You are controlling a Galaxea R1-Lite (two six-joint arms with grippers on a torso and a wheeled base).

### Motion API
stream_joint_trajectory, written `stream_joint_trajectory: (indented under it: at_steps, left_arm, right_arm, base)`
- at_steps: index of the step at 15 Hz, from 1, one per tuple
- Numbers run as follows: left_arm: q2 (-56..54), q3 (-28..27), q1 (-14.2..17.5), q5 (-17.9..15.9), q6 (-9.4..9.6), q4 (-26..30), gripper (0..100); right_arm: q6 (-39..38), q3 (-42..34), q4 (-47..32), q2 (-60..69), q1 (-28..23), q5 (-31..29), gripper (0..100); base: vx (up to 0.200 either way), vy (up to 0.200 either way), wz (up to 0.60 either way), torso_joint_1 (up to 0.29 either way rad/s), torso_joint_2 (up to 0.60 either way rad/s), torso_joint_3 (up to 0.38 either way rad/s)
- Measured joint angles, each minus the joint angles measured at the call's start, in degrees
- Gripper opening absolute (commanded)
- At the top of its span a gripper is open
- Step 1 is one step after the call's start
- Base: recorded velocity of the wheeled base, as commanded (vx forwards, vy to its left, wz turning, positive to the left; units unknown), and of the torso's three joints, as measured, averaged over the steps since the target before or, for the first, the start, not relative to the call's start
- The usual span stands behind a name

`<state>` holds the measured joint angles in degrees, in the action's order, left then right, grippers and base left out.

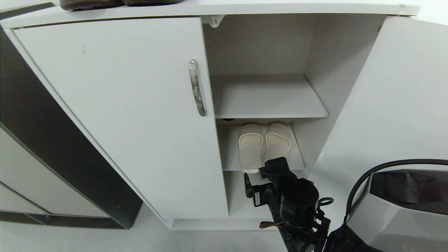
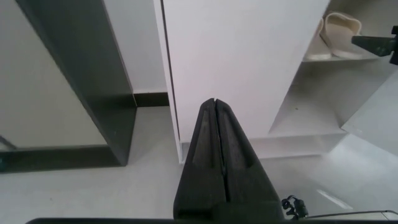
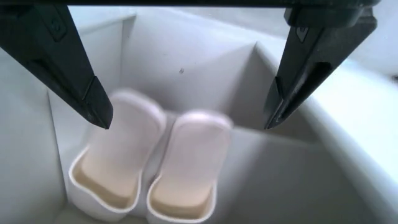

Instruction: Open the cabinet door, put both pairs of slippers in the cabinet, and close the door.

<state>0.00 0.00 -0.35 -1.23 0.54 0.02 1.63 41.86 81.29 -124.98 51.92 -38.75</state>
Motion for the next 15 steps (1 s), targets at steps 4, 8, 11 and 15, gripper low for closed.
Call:
stream_joint_trajectory:
  at_steps: [4,8,11,15]
  left_arm:
    - [0.0,0.0,0.0,0.0,0.2,0.0,0]
    - [0.0,0.0,0.0,0.1,0.01,0.0,0]
    - [0.0,0.0,0.0,0.1,0.01,0.0,0]
    - [0.0,0.0,0.0,0.0,0.01,0.0,0]
  right_arm:
    - [0.0,0.0,0.0,0.3,0.0,0.0,100]
    - [0.0,0.0,0.0,0.4,-0.2,0.0,100]
    - [0.0,-0.1,0.1,0.5,-0.2,0.0,100]
    - [0.0,-0.1,0.1,0.5,-0.7,0.0,100]
  base:
    - [-0.05,0.0,0.0,-0.001,0.0,0.002]
    - [0.0,0.0,0.0,0.0,0.0,0.0]
    - [0.0,0.0,0.0,0.0,0.0,0.0]
    - [0.0,0.0,0.0,0.001,0.0,0.077]
